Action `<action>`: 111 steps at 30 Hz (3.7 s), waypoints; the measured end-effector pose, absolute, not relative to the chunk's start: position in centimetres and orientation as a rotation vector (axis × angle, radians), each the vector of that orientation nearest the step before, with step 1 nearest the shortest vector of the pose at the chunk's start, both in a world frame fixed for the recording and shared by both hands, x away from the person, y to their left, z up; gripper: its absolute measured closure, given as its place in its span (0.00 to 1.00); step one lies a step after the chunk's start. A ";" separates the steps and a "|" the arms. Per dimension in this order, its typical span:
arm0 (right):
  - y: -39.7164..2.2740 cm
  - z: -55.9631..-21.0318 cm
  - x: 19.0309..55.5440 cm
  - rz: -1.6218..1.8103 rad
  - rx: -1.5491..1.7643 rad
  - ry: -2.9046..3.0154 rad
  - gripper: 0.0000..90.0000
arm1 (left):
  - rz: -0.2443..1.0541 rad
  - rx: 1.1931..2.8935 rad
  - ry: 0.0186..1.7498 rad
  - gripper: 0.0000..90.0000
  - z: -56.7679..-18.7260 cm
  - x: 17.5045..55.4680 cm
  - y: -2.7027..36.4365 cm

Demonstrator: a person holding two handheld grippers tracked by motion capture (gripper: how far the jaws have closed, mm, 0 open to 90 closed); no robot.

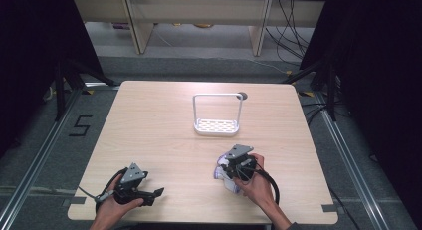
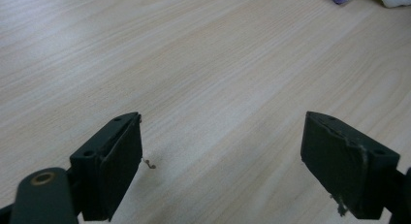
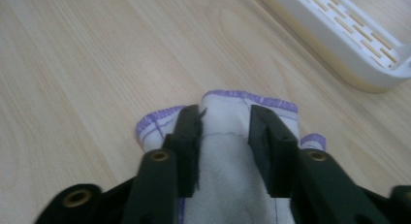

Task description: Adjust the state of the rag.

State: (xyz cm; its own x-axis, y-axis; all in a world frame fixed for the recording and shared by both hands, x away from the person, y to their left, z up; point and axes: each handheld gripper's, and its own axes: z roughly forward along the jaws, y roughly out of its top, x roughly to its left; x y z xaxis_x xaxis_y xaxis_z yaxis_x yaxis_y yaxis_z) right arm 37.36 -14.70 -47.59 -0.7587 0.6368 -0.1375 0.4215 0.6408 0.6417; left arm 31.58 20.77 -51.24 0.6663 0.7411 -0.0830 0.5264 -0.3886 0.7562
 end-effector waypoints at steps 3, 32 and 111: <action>-15.1 -47.3 37.4 0.864 0.840 2.505 0.94 | 0.340 2.089 0.971 0.16 -51.2 31.5 20.8; -14.7 -37.1 35.6 1.461 0.751 2.370 0.97 | 0.346 2.065 0.994 0.16 -51.4 32.2 20.8; -16.6 -42.5 32.2 1.216 0.798 2.510 0.98 | -0.008 1.922 0.730 0.34 -48.0 31.9 10.6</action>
State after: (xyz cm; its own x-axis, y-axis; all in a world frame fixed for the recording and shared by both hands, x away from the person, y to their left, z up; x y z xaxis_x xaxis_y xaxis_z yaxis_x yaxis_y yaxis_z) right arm 32.23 -16.61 -42.45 -0.8218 0.5694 0.0209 0.3694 0.5045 0.7804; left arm 31.94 10.60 -47.98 0.8150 0.4833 -0.3198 0.4905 -0.2814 0.8248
